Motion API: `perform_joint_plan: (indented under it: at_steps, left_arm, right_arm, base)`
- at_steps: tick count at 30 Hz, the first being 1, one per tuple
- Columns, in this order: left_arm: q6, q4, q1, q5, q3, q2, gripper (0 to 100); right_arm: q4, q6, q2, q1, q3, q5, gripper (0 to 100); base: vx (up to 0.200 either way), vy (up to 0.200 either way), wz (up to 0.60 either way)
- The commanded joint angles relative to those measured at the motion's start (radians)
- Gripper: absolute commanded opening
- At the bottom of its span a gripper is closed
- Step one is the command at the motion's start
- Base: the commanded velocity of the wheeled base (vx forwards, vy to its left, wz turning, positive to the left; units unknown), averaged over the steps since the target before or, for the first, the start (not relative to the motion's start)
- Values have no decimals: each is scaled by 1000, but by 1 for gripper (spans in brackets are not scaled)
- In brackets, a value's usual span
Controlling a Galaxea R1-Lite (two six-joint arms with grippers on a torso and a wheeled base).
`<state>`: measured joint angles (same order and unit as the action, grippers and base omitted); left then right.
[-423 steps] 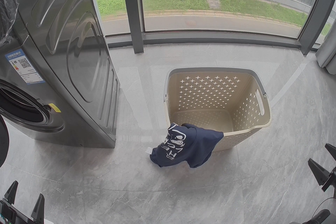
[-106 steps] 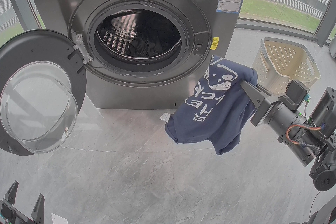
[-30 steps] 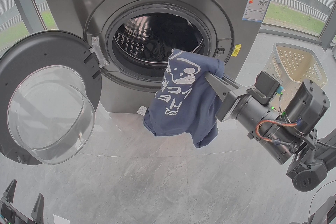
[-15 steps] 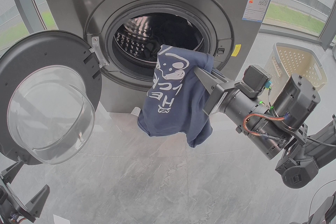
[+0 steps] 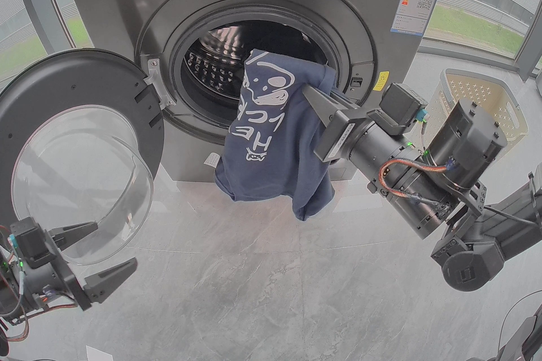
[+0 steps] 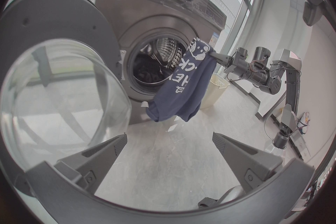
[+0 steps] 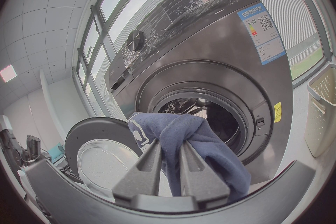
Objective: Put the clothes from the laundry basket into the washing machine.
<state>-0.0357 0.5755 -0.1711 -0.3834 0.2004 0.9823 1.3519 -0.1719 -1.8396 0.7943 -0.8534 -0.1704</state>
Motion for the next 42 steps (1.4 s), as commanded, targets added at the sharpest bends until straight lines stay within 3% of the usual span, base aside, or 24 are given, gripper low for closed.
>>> perform_joint_plan:
  at_steps: [1,6,14,18,25,30,32,33,42]
  left_arm:
    - [4,150,-125,0,19,323,100]
    - [14,188,-154,17,54,432,100]
    - [45,339,-173,15,80,619,100]
    - [88,391,-173,15,105,693,100]
    - [94,441,-173,15,148,796,100]
    - [125,526,-171,17,177,892,100]
    - [125,526,-171,17,177,892,100]
    - [148,580,-173,24,195,947,100]
    - [157,636,-166,34,271,1064,100]
  right_arm:
    - [-7,0,-4,-6,-50,20,0]
    - [-30,0,2,-7,-70,22,0]
    - [-31,0,10,-9,-58,20,0]
    - [-33,0,16,-9,-50,17,0]
    - [-31,0,25,-9,-29,17,0]
    - [-33,0,29,-7,-29,17,0]
    - [-33,0,29,-7,-29,17,0]
    - [-31,0,29,-7,-29,15,0]
    - [-31,0,31,0,-27,12,0]
  base:
    - [0,0,0]
    - [0,0,0]
    - [0,0,0]
    - [0,0,0]
    - [0,0,0]
    - [0,0,0]
    - [0,0,0]
    - [0,0,0]
    - [0,0,0]
